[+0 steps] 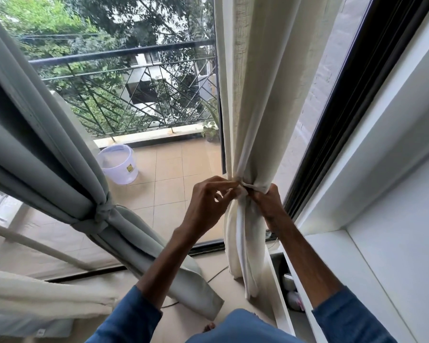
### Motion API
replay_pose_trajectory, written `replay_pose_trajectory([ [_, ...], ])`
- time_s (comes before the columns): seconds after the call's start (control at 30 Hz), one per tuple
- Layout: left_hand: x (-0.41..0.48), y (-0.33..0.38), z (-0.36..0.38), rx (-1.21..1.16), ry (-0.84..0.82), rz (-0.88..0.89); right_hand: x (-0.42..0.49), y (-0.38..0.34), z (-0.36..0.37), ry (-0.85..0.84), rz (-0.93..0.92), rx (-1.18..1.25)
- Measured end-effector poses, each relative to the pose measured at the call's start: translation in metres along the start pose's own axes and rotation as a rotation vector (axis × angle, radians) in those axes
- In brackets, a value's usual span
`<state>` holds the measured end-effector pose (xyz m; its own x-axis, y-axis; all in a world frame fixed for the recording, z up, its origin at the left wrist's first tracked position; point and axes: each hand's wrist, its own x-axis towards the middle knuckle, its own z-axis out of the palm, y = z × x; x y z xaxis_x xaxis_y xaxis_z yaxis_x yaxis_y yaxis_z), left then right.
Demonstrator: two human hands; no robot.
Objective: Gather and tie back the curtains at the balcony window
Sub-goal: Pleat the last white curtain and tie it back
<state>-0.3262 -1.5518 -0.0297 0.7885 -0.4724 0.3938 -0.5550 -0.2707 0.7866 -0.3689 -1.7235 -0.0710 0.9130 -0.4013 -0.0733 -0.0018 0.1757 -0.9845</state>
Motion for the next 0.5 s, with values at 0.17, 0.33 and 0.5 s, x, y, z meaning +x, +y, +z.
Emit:
replay_pose_trajectory([
  [0.17,0.008,0.000,-0.004,0.114,0.032,0.004,0.000,0.001,-0.006,-0.041,-0.023,-0.048],
  [0.33,0.012,0.004,-0.007,0.176,-0.001,0.007,0.002,-0.002,-0.014,-0.051,-0.039,-0.095],
  [0.5,0.018,0.010,-0.007,0.244,-0.004,0.067,0.000,-0.009,-0.020,-0.126,-0.064,-0.128],
])
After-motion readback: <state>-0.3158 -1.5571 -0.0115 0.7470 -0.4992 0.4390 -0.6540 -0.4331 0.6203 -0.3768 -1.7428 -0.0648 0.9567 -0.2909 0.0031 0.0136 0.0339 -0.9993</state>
